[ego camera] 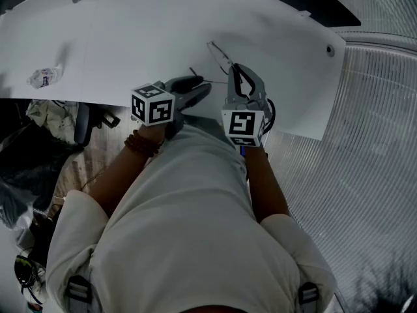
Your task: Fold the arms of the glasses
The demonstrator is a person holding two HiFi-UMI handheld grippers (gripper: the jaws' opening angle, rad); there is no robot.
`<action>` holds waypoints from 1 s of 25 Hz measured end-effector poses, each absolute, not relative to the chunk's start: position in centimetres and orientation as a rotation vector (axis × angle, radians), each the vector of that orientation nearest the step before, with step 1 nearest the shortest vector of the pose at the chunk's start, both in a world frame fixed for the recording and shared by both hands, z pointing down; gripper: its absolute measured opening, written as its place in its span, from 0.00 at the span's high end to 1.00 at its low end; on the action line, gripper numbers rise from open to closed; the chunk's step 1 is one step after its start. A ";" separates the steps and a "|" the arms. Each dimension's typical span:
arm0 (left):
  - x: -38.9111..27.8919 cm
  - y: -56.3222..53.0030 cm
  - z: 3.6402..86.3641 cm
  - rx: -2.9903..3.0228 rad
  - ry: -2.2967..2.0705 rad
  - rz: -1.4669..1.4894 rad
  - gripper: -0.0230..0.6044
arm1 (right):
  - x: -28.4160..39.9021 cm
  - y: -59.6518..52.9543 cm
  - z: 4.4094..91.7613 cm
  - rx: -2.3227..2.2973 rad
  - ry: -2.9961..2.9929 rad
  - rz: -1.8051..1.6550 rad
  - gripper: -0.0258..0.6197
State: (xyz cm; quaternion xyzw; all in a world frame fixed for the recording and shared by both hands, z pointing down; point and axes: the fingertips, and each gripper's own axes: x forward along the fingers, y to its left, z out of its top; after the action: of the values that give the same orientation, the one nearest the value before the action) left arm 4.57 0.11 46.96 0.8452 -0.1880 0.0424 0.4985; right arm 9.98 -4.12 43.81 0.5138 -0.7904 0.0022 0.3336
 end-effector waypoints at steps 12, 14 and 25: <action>4.3 -1.4 45.3 2.066 -0.443 0.055 0.70 | 7.9 -2.6 44.0 1.164 -1.936 -0.366 0.94; 4.3 -1.4 45.7 2.059 -0.441 0.062 0.70 | 7.8 -2.6 44.3 1.142 -1.917 -0.413 0.94; 5.0 -1.2 49.5 2.019 -0.442 0.147 0.70 | 10.5 -4.0 47.3 1.209 -1.918 -0.295 0.94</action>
State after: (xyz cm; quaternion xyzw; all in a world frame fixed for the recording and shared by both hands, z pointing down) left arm 4.99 -1.22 49.50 0.8383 -0.1836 0.0610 0.5098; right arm 10.52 -3.98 47.26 0.4813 -0.7632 -0.1176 0.4147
